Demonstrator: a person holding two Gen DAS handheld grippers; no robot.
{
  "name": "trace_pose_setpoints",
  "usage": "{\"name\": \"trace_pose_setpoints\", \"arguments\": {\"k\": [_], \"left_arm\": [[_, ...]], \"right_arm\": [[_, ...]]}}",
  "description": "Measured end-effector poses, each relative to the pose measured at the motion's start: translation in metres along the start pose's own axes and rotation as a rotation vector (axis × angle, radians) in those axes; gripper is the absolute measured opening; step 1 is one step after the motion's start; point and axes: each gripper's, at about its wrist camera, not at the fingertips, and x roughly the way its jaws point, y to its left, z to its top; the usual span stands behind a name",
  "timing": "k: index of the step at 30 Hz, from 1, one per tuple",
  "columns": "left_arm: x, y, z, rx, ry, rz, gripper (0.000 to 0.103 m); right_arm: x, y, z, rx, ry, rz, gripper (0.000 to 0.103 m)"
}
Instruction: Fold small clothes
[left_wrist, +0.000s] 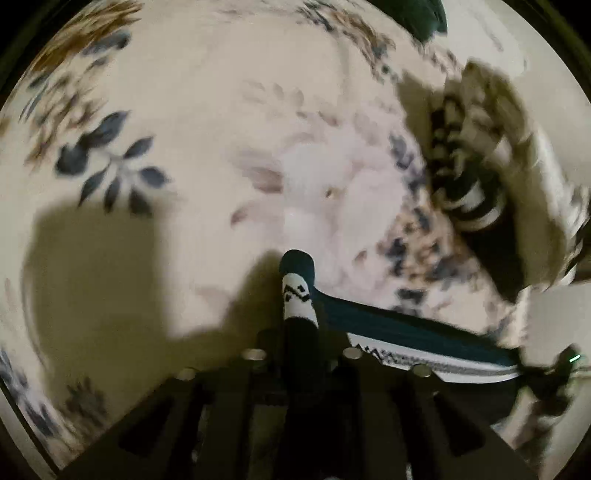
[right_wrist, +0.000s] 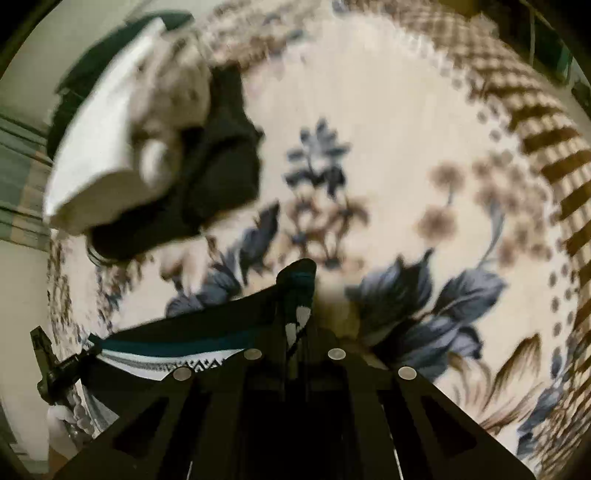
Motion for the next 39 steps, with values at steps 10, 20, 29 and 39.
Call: {"name": "trace_pose_setpoints", "arguments": {"k": [10, 20, 29, 39], "left_arm": [[-0.055, 0.021, -0.093, -0.017, -0.003, -0.079, 0.060], [-0.046, 0.007, -0.124, 0.215, -0.008, 0.042, 0.012], [-0.057, 0.020, -0.113, 0.229, 0.037, 0.054, 0.015], [-0.044, 0.019, -0.210, -0.245, -0.066, -0.368, 0.071]], "right_arm": [[-0.056, -0.025, -0.088, 0.023, -0.018, 0.131, 0.047], [-0.023, -0.033, -0.129, -0.006, 0.061, 0.102, 0.012], [-0.021, -0.022, -0.121, -0.012, 0.084, 0.032, 0.015], [-0.044, -0.057, -0.203, 0.311, -0.006, 0.248, 0.085]]}}
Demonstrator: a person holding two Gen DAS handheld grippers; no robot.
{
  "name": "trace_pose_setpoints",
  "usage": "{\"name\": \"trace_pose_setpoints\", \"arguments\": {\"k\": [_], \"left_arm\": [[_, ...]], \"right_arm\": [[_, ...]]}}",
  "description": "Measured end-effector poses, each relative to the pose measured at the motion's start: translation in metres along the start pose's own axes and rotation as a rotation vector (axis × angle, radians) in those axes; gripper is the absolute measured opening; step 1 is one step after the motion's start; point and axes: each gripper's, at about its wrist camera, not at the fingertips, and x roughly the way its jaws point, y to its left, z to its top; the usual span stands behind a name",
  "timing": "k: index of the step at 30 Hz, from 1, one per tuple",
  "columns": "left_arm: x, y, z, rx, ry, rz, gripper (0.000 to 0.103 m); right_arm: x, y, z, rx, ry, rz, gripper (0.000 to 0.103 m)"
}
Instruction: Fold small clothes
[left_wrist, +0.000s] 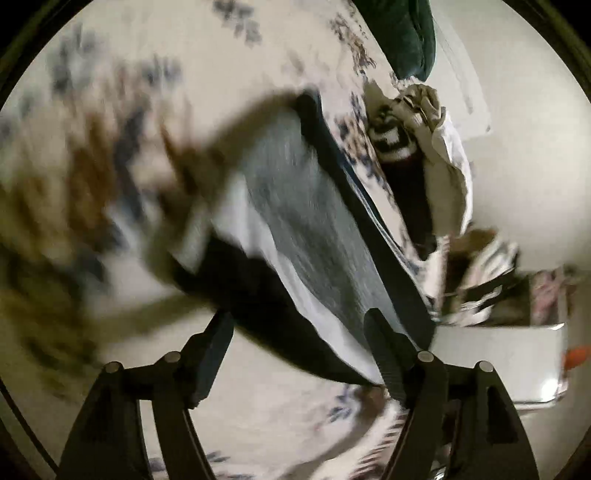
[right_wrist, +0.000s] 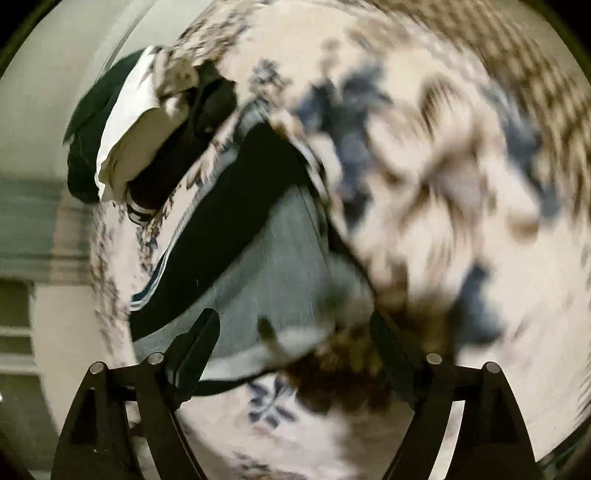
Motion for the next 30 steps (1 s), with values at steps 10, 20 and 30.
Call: {"name": "trace_pose_setpoints", "arguments": {"k": [10, 20, 30], "left_arm": [[0.042, 0.019, 0.003, -0.119, -0.140, -0.096, 0.072], [0.028, 0.026, -0.017, -0.133, -0.161, -0.064, 0.072], [-0.014, 0.034, 0.030, -0.108, -0.359, 0.103, 0.027]], "right_arm": [[0.068, -0.042, -0.015, 0.279, -0.145, 0.370, 0.096], [0.076, -0.012, 0.000, 0.205, -0.130, 0.388, 0.096], [0.066, -0.026, -0.006, 0.181, -0.115, 0.348, 0.096]]}}
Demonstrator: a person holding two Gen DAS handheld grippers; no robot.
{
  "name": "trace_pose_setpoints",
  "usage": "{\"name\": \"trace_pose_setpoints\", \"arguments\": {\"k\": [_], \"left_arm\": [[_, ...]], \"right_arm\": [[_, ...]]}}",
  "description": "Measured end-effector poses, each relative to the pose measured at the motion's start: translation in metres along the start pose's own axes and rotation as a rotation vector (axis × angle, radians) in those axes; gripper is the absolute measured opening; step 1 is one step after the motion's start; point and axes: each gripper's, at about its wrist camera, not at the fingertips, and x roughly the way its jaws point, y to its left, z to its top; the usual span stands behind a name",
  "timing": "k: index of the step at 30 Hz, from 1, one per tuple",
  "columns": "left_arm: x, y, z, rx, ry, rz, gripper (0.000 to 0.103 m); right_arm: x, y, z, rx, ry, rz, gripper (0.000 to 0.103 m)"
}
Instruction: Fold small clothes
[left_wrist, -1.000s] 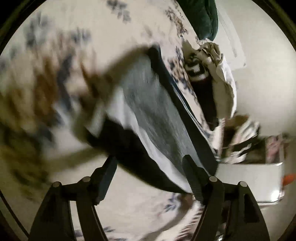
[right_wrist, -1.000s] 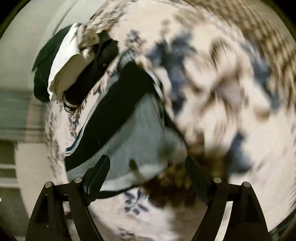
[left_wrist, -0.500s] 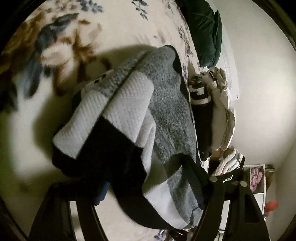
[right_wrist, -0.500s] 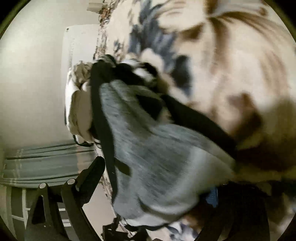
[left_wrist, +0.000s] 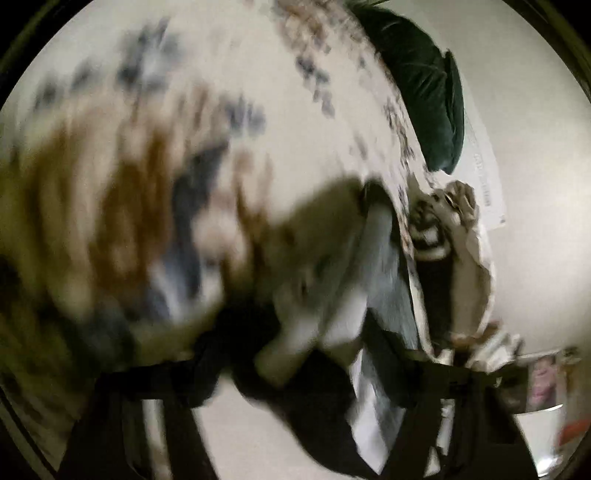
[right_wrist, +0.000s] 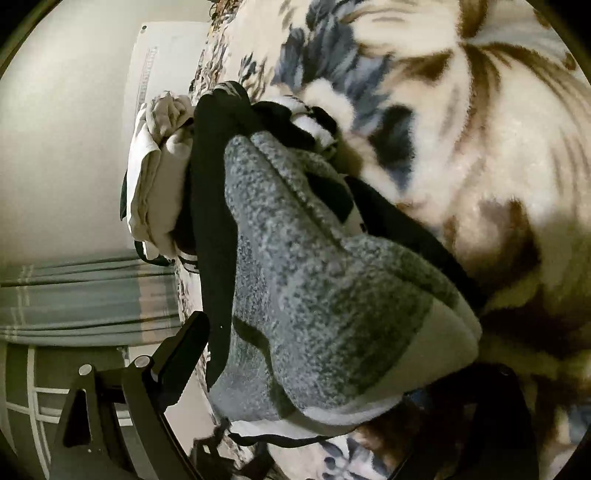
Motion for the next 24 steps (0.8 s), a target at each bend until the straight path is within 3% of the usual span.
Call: {"name": "trace_pose_setpoints", "arguments": {"k": [3, 5, 7, 8, 11, 13, 14, 15, 18, 22, 24], "left_arm": [[-0.004, 0.007, 0.020, 0.063, 0.051, 0.089, 0.029], [-0.013, 0.004, 0.022, 0.065, 0.091, 0.079, 0.029], [-0.023, -0.006, 0.012, 0.088, 0.119, 0.054, 0.040], [-0.028, -0.003, 0.003, 0.078, 0.145, 0.016, 0.053], [-0.015, -0.020, -0.017, 0.114, 0.173, 0.012, 0.058], [0.002, -0.028, -0.022, 0.228, 0.166, 0.112, 0.055], [0.009, -0.028, -0.022, 0.271, 0.176, 0.149, 0.045], [0.012, -0.029, -0.021, 0.314, 0.190, 0.174, 0.041], [0.010, -0.041, -0.019, 0.552, 0.229, 0.241, 0.039], [0.008, -0.048, -0.004, 0.880, 0.261, 0.455, 0.038], [0.005, -0.045, 0.016, 0.885, 0.258, 0.504, 0.037]], "right_arm": [[-0.004, -0.001, 0.005, 0.006, -0.006, -0.020, 0.095], [-0.003, 0.004, 0.010, 0.003, -0.004, -0.029, 0.095], [-0.003, 0.009, 0.010, -0.024, 0.001, -0.057, 0.095], [-0.002, 0.011, 0.010, -0.033, 0.007, -0.064, 0.095], [0.005, 0.017, 0.011, -0.054, 0.020, -0.081, 0.095], [0.008, 0.020, 0.011, -0.058, 0.022, -0.090, 0.095], [0.008, 0.021, 0.011, -0.054, 0.020, -0.095, 0.095], [0.011, 0.024, 0.013, -0.052, 0.021, -0.096, 0.095], [0.015, 0.034, 0.018, -0.066, 0.023, -0.105, 0.095], [0.016, 0.037, 0.025, -0.080, 0.022, -0.122, 0.095], [0.010, 0.032, 0.023, -0.080, 0.025, -0.119, 0.095]]}}
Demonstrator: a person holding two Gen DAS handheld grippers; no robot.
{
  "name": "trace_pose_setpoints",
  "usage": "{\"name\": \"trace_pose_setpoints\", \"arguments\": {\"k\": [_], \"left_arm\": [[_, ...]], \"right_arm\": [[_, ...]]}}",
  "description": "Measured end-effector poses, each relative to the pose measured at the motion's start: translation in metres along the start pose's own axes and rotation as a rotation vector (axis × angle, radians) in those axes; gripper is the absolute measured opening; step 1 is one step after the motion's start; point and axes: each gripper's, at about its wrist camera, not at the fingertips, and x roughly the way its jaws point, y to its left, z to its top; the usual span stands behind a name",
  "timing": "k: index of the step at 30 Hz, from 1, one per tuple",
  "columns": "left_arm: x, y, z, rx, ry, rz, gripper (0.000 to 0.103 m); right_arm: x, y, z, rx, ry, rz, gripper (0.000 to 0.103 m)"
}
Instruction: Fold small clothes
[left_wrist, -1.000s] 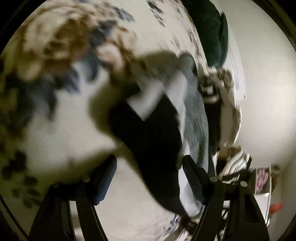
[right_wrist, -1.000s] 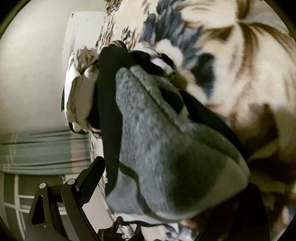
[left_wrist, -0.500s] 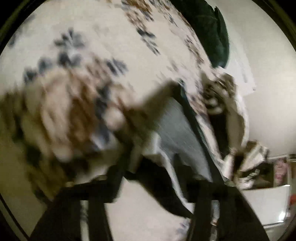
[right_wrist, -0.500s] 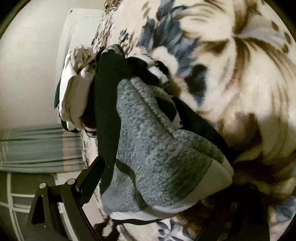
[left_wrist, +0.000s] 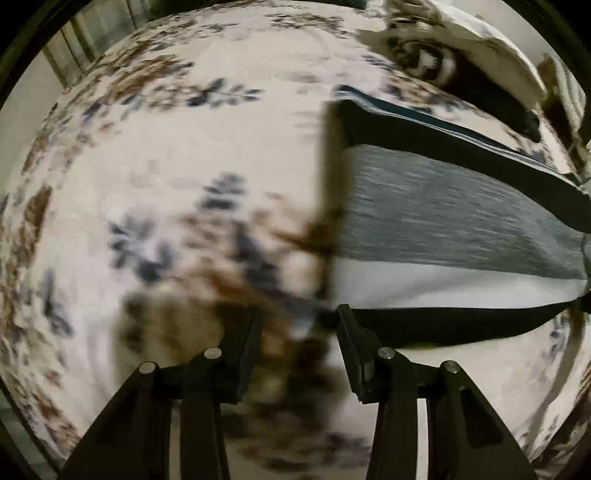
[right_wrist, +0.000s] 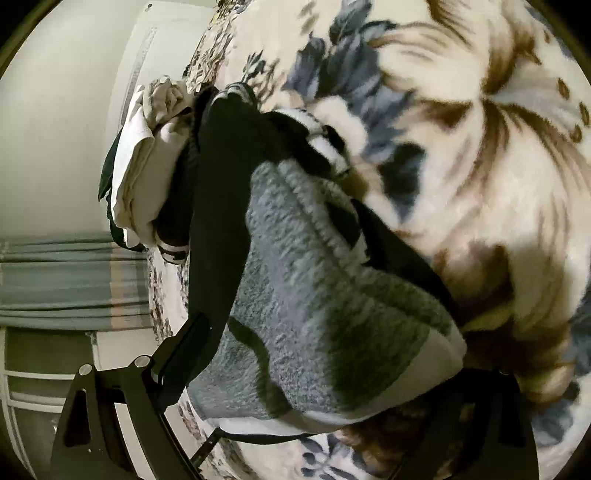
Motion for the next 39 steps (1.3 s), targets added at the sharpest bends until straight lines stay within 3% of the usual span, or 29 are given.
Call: {"name": "trace_pose_setpoints", "arguments": {"k": [2, 4, 6, 8, 11, 16, 22, 29, 36, 37, 38, 39], "left_arm": [[-0.005, 0.022, 0.002, -0.096, 0.017, -0.036, 0.039], [-0.011, 0.034, -0.007, -0.267, 0.028, -0.202, 0.044], [-0.013, 0.030, -0.026, -0.460, 0.001, -0.443, 0.075], [-0.003, 0.012, -0.047, -0.613, -0.004, -0.654, 0.076], [0.023, -0.021, -0.053, -0.732, -0.003, -0.763, 0.076], [0.056, -0.044, -0.055, -0.846, -0.064, -0.760, 0.076], [0.063, -0.023, -0.051, -0.964, -0.141, -0.771, 0.076], [0.062, -0.025, -0.038, -1.008, -0.195, -0.733, 0.082], [0.060, -0.032, -0.023, -1.022, -0.245, -0.629, 0.083], [0.058, -0.034, -0.022, -1.020, -0.258, -0.620, 0.083], [0.056, -0.035, -0.021, -1.014, -0.268, -0.607, 0.072], [0.053, -0.035, -0.020, -1.002, -0.280, -0.591, 0.051]], "right_arm": [[-0.001, -0.001, 0.000, 0.007, 0.001, 0.005, 0.095], [-0.003, -0.004, -0.002, 0.017, 0.001, 0.015, 0.095], [-0.006, -0.011, -0.005, 0.031, 0.003, 0.025, 0.095], [-0.005, -0.016, -0.008, 0.049, 0.005, 0.029, 0.095], [-0.003, -0.021, -0.013, 0.064, 0.010, 0.039, 0.095], [0.005, -0.018, -0.017, 0.068, 0.020, 0.050, 0.095], [0.010, -0.017, -0.017, 0.086, 0.007, 0.068, 0.095], [0.014, -0.023, -0.014, 0.125, -0.033, 0.141, 0.096], [0.025, -0.013, -0.009, 0.126, -0.077, 0.179, 0.095], [0.026, -0.011, -0.010, 0.126, -0.091, 0.177, 0.092], [0.027, -0.010, -0.010, 0.133, -0.103, 0.176, 0.085], [0.029, -0.010, -0.010, 0.138, -0.103, 0.165, 0.057]]}}
